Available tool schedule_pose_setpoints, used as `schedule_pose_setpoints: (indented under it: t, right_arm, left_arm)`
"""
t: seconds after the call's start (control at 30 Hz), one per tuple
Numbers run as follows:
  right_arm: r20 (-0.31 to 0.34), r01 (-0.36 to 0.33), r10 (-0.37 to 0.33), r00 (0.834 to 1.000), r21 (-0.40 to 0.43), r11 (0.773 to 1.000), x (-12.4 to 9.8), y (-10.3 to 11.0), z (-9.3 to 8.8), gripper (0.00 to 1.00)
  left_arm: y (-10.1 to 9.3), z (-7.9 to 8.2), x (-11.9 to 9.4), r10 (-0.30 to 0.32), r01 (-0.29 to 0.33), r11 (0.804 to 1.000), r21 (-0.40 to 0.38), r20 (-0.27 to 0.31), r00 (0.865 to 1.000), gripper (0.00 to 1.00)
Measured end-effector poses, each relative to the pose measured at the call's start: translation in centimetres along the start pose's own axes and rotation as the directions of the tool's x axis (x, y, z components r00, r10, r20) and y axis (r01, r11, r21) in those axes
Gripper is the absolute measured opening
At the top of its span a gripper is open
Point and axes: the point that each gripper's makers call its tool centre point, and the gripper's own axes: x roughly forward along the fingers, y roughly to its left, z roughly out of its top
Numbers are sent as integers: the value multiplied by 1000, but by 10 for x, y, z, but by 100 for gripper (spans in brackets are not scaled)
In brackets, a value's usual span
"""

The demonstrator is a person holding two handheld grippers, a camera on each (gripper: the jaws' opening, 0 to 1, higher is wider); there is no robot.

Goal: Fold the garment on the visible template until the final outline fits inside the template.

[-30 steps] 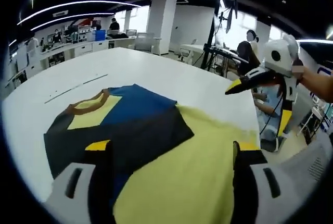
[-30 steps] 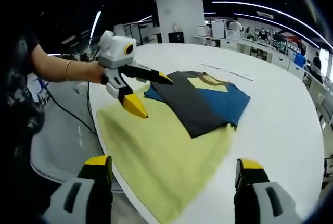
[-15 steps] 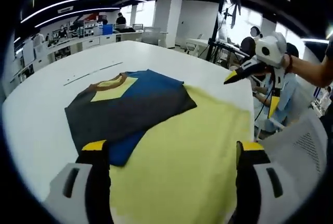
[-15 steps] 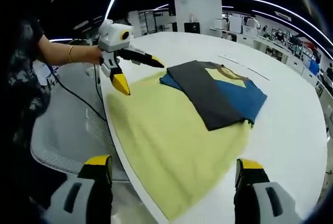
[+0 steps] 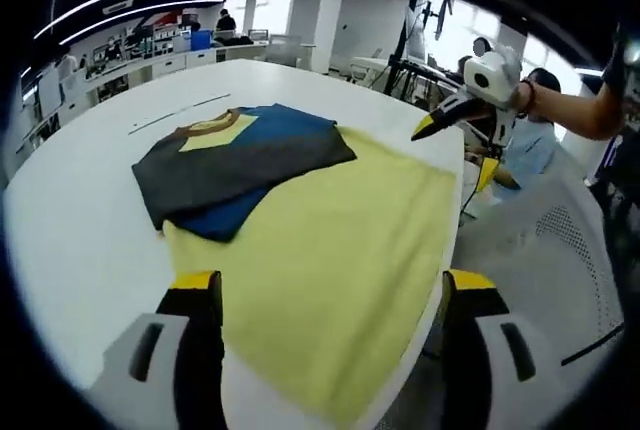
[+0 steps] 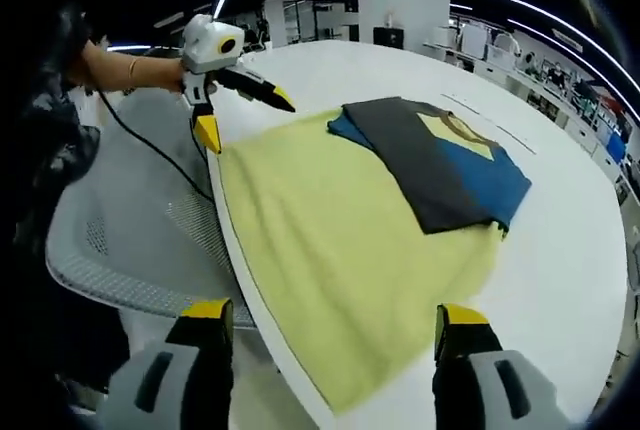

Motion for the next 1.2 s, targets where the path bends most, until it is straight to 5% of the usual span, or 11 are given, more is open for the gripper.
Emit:
schedule_pose_setpoints:
  t: [0.37, 0.63, 0.8, 0.9, 1.13, 1.2]
  right_arm:
    - [-56, -18, 16, 998, -39, 999, 8, 5, -17, 66]
    - [-85, 2, -7, 996, -68, 998, 12, -1, -29, 61]
    - [-116, 16, -25, 993, -81, 997, 13, -4, -37, 56]
    - [-138, 21, -34, 990, -92, 996, 14, -4, -42, 51]
    - [-128, 20, -29, 991, -70, 997, 14, -6, -41, 49]
    - [-128, 19, -27, 991, -63, 998, 14, -6, -41, 49]
  left_arm:
    - [-14, -39, -5, -27, 29, 999, 16, -90, 996, 66]
    - [-10, -61, -9, 8, 12, 993, 120, -164, 986, 61]
    - [-4, -59, -8, 24, -5, 992, 130, -151, 988, 56]
    - [2, -61, -8, 67, -31, 978, 207, -166, 984, 49]
    - [0, -60, -9, 56, -23, 980, 196, -163, 985, 49]
    - [-5, -65, -12, 35, 11, 975, 223, -199, 979, 51]
